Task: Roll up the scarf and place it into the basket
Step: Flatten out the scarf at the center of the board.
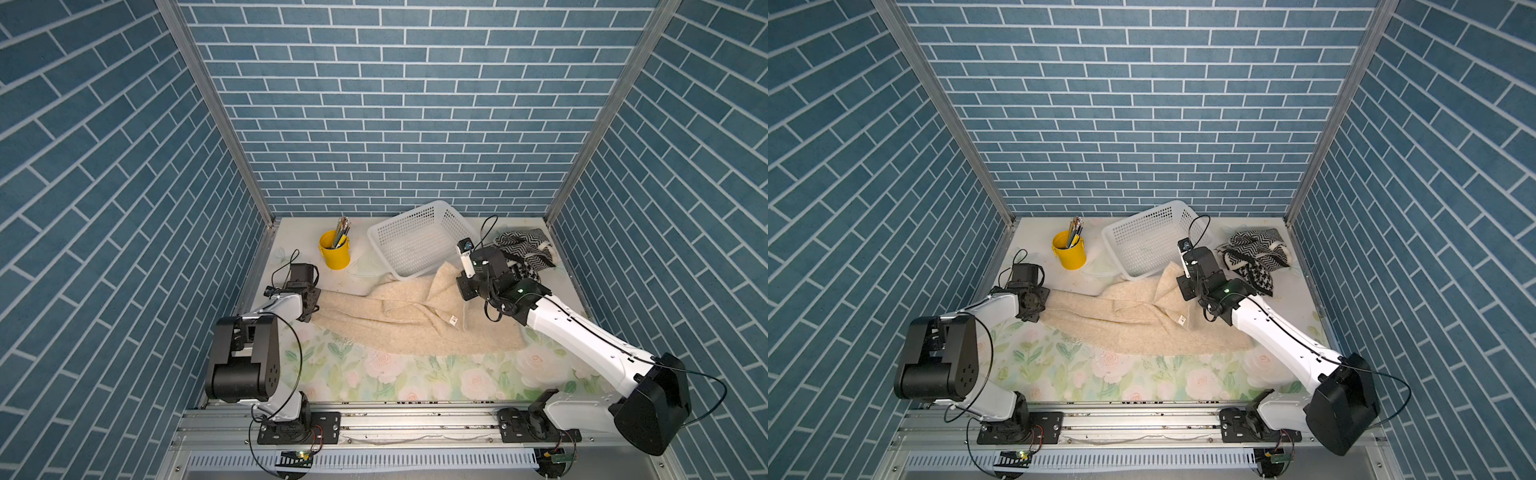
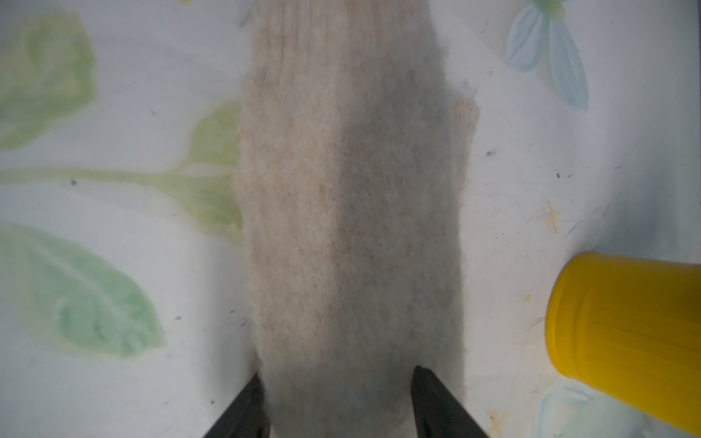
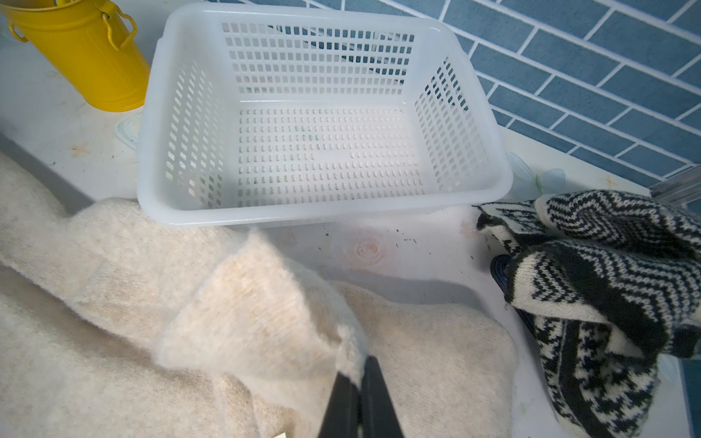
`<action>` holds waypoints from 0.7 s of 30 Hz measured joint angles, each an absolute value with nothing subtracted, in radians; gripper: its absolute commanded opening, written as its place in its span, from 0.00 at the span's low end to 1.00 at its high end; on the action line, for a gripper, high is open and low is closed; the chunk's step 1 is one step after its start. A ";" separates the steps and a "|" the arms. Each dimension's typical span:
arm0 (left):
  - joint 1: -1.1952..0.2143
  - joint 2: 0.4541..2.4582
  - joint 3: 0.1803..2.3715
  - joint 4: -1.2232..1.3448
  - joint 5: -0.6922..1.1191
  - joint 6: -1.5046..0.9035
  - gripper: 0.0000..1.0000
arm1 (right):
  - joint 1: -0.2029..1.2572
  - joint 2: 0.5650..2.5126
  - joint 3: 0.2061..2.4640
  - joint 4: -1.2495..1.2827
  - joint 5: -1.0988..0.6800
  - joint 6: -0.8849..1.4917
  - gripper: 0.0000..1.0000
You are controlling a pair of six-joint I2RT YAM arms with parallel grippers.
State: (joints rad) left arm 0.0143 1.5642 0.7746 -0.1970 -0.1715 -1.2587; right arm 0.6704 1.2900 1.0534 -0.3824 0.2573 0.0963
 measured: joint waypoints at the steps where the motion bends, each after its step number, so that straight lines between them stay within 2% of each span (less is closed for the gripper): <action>1: 0.014 1.572 0.779 -0.197 -0.178 -1.261 0.36 | 0.670 1.290 1.053 -0.382 0.257 0.096 0.00; 6: 0.014 1.592 0.807 -0.209 -0.199 -1.265 0.01 | 0.670 1.290 1.053 -0.382 0.258 0.096 0.00; 14: 0.006 1.591 0.883 -0.266 -0.248 -1.251 0.00 | 0.670 1.290 1.053 -0.382 0.257 0.096 0.00; 16: 0.004 1.598 0.932 -0.289 -0.260 -1.231 0.08 | 0.670 1.290 1.053 -0.382 0.257 0.096 0.00; 17: 0.004 1.611 0.969 -0.306 -0.266 -1.218 0.16 | 0.670 1.290 1.053 -0.382 0.257 0.096 0.00; 18: 0.004 1.631 1.014 -0.323 -0.270 -1.205 0.19 | 0.670 1.290 1.053 -0.382 0.257 0.096 0.00; 20: 0.003 1.684 1.103 -0.331 -0.271 -1.176 0.11 | 0.670 1.290 1.053 -0.382 0.257 0.096 0.00; 21: 0.003 1.708 1.138 -0.328 -0.270 -1.159 0.01 | 0.670 1.290 1.053 -0.382 0.257 0.096 0.00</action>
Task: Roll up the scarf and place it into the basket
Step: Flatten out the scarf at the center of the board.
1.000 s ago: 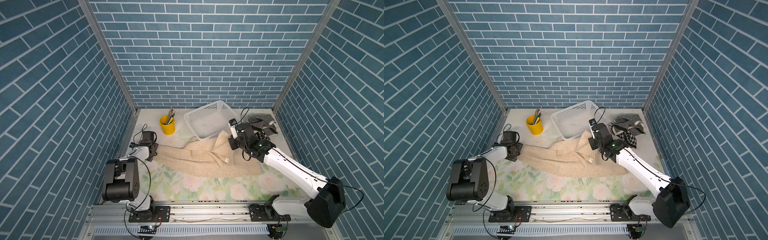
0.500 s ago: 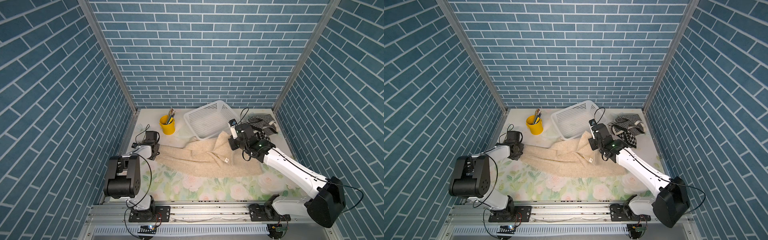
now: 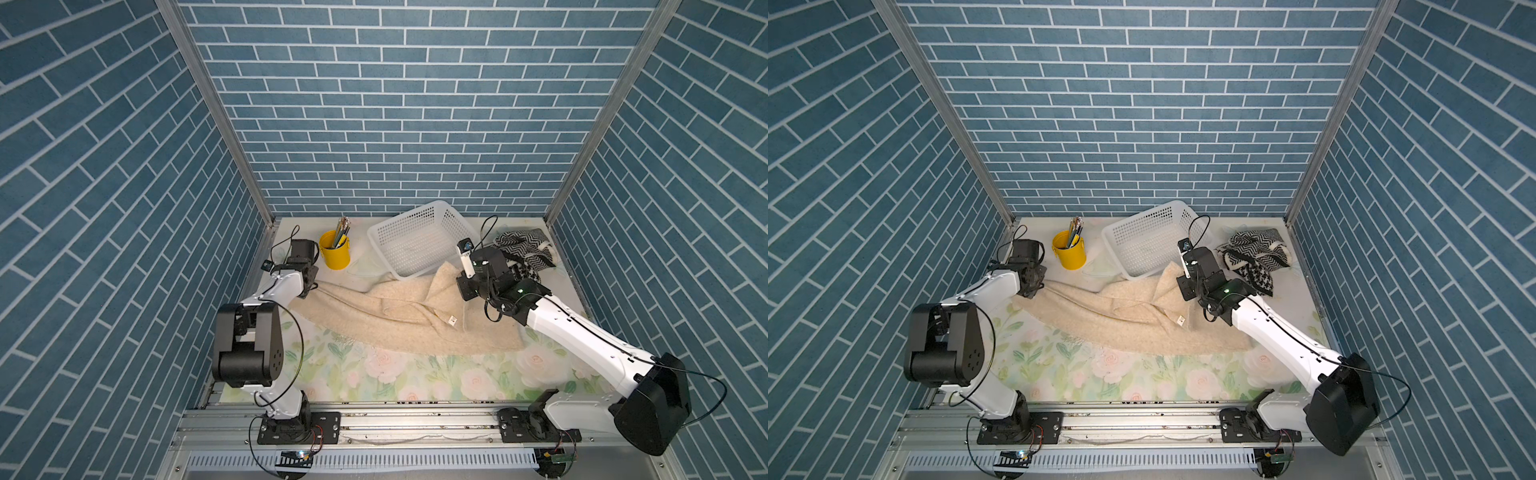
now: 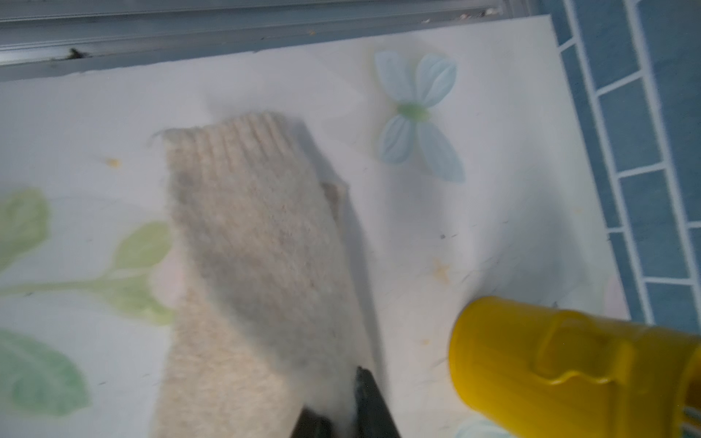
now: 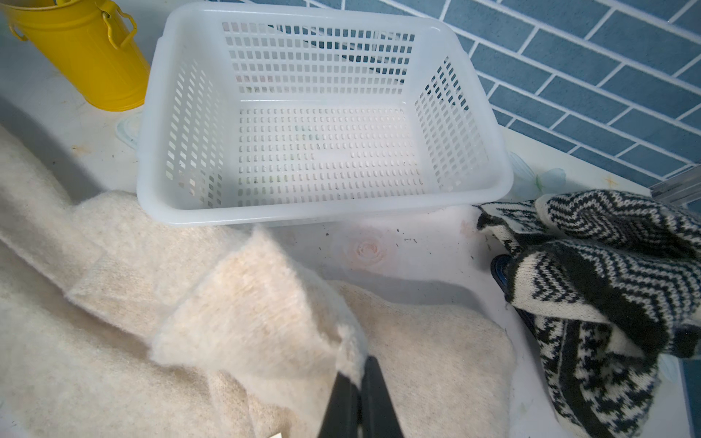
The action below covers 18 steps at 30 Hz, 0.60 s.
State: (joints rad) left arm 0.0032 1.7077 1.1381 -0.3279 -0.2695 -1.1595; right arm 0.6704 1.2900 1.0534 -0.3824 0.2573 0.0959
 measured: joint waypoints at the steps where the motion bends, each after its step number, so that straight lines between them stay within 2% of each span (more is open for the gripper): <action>1: 0.003 1.734 1.172 -0.327 -0.270 -1.143 0.00 | 0.670 1.290 1.053 -0.382 0.258 0.096 0.00; 2: 0.003 1.755 1.197 -0.329 -0.270 -1.136 0.00 | 0.670 1.290 1.053 -0.382 0.258 0.094 0.00; 3: 0.003 1.786 1.229 -0.333 -0.271 -1.127 0.05 | 0.670 1.290 1.053 -0.383 0.258 0.089 0.00; 4: 0.003 1.819 1.265 -0.342 -0.271 -1.120 0.15 | 0.670 1.290 1.053 -0.383 0.258 0.087 0.00; 5: 0.004 1.853 1.300 -0.350 -0.270 -1.111 0.16 | 0.670 1.290 1.053 -0.383 0.258 0.083 0.00; 10: 0.007 2.049 1.506 -0.386 -0.267 -1.074 0.11 | 0.670 1.290 1.053 -0.385 0.261 0.074 0.00; 14: 0.014 2.123 1.582 -0.384 -0.269 -1.051 0.16 | 0.670 1.290 1.054 -0.390 0.265 0.072 0.00; 15: 0.016 2.125 1.583 -0.374 -0.269 -1.040 0.20 | 0.670 1.290 1.054 -0.392 0.266 0.072 0.00; 18: 0.025 2.120 1.569 -0.320 -0.258 -1.001 0.45 | 0.670 1.290 1.055 -0.397 0.266 0.071 0.00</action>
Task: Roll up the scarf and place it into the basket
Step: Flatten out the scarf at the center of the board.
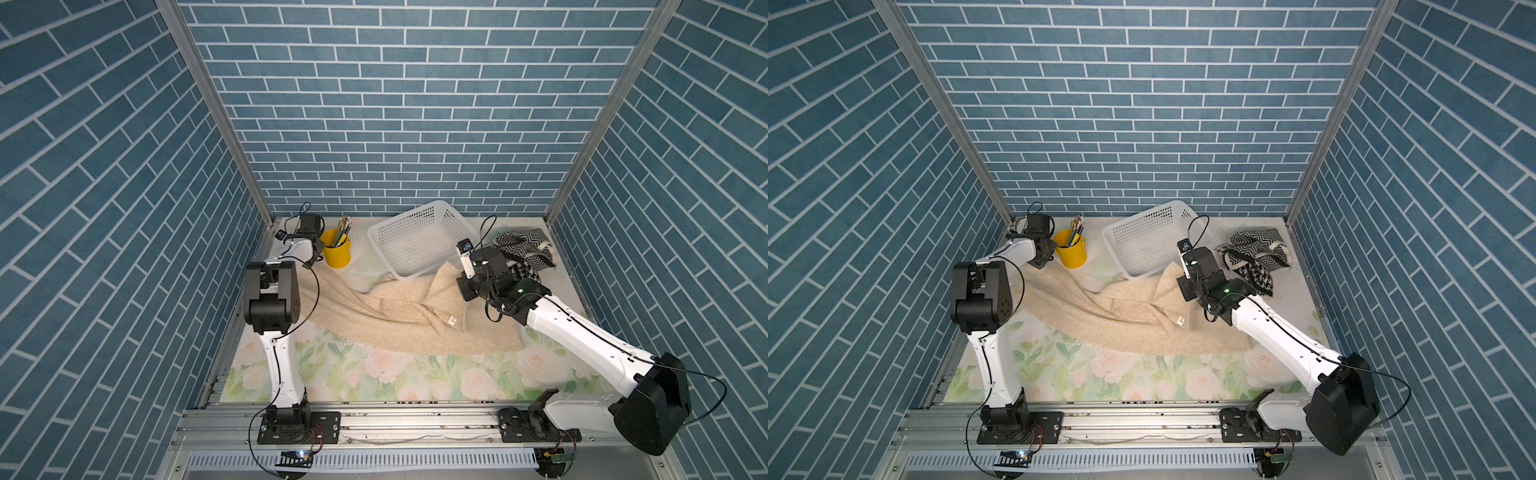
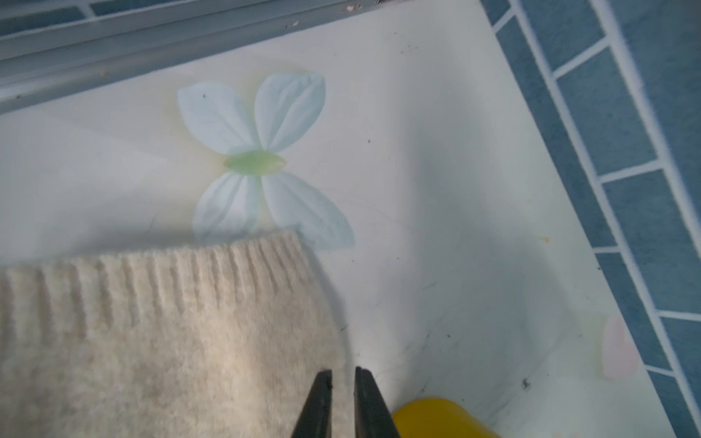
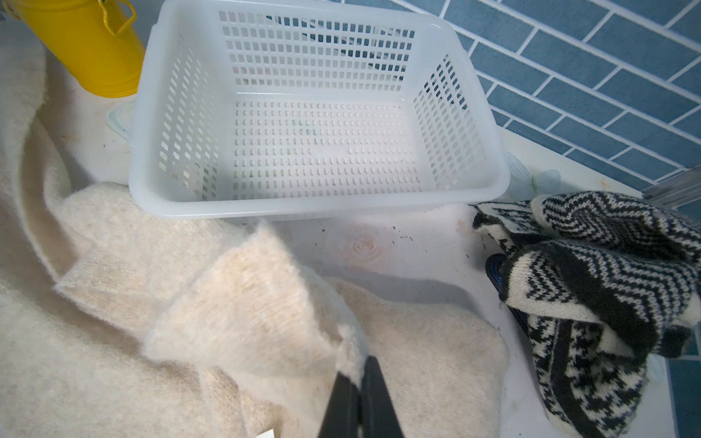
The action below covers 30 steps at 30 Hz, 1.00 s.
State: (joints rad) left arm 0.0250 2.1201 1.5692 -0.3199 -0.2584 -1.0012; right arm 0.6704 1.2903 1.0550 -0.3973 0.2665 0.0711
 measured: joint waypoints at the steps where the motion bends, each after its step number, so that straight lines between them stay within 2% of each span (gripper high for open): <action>1: 0.028 2.113 1.554 -0.296 -0.253 -0.985 0.60 | 0.670 1.290 1.056 -0.399 0.267 0.071 0.00; 3: 0.033 2.078 1.504 -0.264 -0.249 -0.953 0.79 | 0.670 1.290 1.056 -0.402 0.269 0.071 0.00; 4: 0.035 2.044 1.464 -0.257 -0.251 -0.952 0.83 | 0.670 1.290 1.056 -0.404 0.270 0.071 0.00; 7: 0.038 1.903 1.330 -0.274 -0.255 -0.957 0.83 | 0.670 1.290 1.056 -0.405 0.270 0.071 0.00; 10: 0.038 1.724 1.168 -0.294 -0.265 -0.998 0.79 | 0.670 1.288 1.056 -0.405 0.270 0.071 0.00; 12: 0.038 1.589 1.033 -0.293 -0.272 -1.031 0.62 | 0.670 1.283 1.056 -0.405 0.270 0.071 0.00; 13: 0.038 1.523 0.966 -0.292 -0.273 -1.045 0.43 | 0.670 1.279 1.056 -0.404 0.269 0.071 0.00; 14: 0.042 1.459 0.898 -0.290 -0.272 -1.066 0.18 | 0.670 1.275 1.056 -0.404 0.269 0.071 0.00; 15: 0.046 1.419 0.854 -0.289 -0.270 -1.082 0.02 | 0.670 1.272 1.056 -0.404 0.268 0.071 0.00; 19: 0.093 1.398 0.770 -0.271 -0.221 -1.116 0.00 | 0.670 1.262 1.056 -0.404 0.266 0.071 0.00; 30: 0.113 1.732 0.915 -0.192 -0.129 -1.171 0.00 | 0.670 1.243 1.053 -0.404 0.265 0.071 0.00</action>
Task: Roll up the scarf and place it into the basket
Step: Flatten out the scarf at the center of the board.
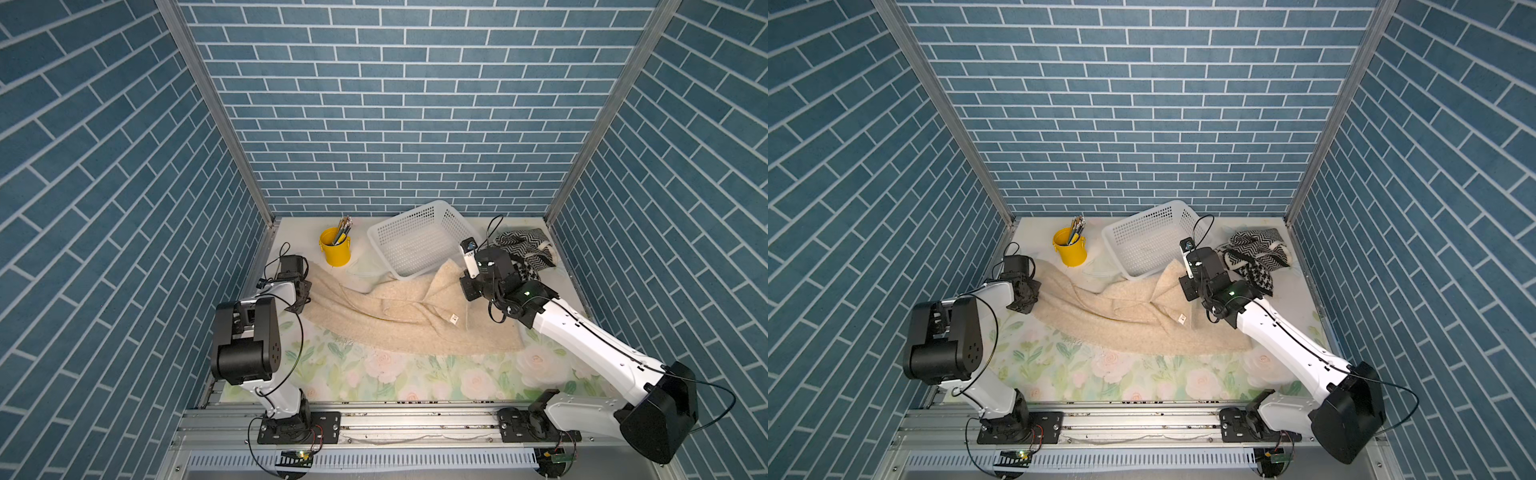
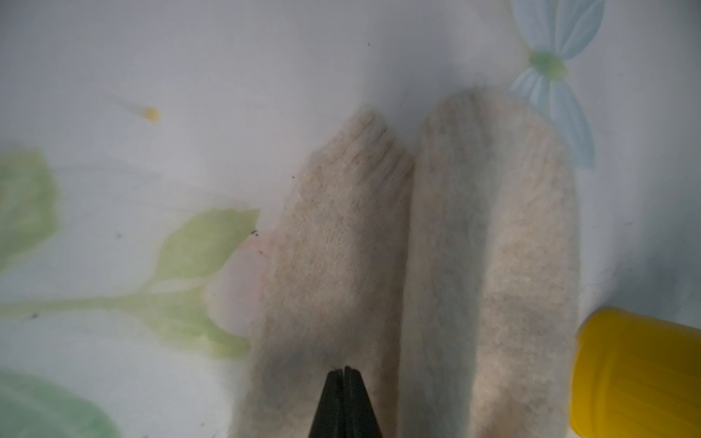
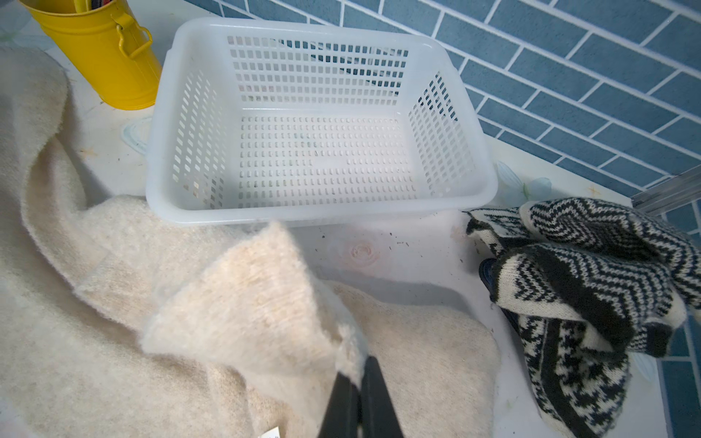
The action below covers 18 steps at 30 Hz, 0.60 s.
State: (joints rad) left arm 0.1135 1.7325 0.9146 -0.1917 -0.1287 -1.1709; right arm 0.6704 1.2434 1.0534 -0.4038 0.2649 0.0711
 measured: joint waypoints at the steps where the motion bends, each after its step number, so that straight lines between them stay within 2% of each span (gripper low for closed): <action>1: 0.113 1.748 0.926 -0.180 -0.129 -1.182 0.00 | 0.670 1.243 1.053 -0.404 0.265 0.071 0.00; 5: 0.113 1.763 0.939 -0.187 -0.136 -1.243 0.00 | 0.670 1.243 1.053 -0.404 0.265 0.071 0.00; 10: 0.112 1.712 0.928 -0.384 -0.219 -1.372 0.00 | 0.670 1.243 1.053 -0.404 0.274 0.071 0.00; 18: 0.116 1.316 0.670 -0.710 -0.325 -1.474 0.00 | 0.667 1.243 1.140 -0.431 0.354 0.078 0.00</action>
State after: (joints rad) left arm 0.1158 1.3163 0.6701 -0.7097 -0.3252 -1.4738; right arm 0.6674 1.2430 1.1397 -0.4313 0.3538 0.0780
